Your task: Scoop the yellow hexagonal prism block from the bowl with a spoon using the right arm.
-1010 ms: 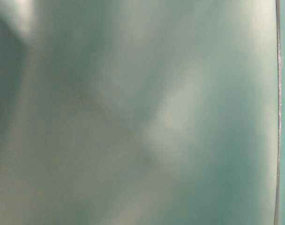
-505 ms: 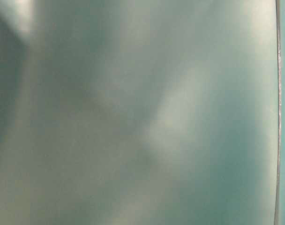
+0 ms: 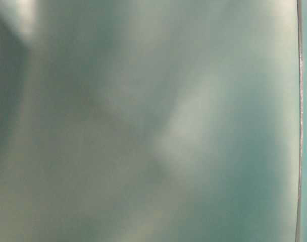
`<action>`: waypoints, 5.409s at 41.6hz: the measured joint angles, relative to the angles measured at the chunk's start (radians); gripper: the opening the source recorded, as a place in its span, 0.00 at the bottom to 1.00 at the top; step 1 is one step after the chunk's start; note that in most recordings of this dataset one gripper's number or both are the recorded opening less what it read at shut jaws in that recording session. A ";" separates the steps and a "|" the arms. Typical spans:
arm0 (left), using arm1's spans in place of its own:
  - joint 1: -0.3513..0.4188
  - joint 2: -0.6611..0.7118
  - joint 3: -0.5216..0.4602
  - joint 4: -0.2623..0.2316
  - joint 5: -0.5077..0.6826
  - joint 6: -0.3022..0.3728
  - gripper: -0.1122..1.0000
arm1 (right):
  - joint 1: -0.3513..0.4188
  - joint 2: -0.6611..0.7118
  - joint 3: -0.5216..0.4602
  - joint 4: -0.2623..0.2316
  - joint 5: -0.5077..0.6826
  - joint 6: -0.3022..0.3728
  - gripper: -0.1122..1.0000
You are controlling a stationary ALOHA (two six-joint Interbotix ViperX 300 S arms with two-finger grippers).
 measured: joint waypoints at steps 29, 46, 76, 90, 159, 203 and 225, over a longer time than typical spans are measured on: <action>0.000 0.002 0.000 0.000 0.002 0.008 0.10 | 0.204 0.215 0.000 0.195 -0.106 0.000 0.52; -0.002 0.003 0.000 0.000 0.002 0.008 0.10 | 0.206 0.290 -0.002 0.225 -0.112 -0.002 0.52; 0.000 0.008 -0.002 0.000 0.014 0.009 0.10 | 0.206 0.304 -0.008 0.227 -0.127 -0.003 0.52; 0.000 0.008 0.000 0.000 0.020 0.008 0.10 | 0.206 0.304 -0.014 0.225 -0.129 -0.005 0.32; -0.002 0.008 0.000 0.006 0.129 0.023 0.10 | -0.308 -0.161 -0.537 0.192 1.209 -0.324 0.31; 0.000 0.008 0.000 0.006 0.129 0.023 0.10 | -0.420 0.100 -0.742 0.063 1.470 -0.249 0.31; -0.002 0.006 0.000 0.006 0.127 0.021 0.10 | -0.420 0.173 -0.790 0.046 1.414 -0.239 0.31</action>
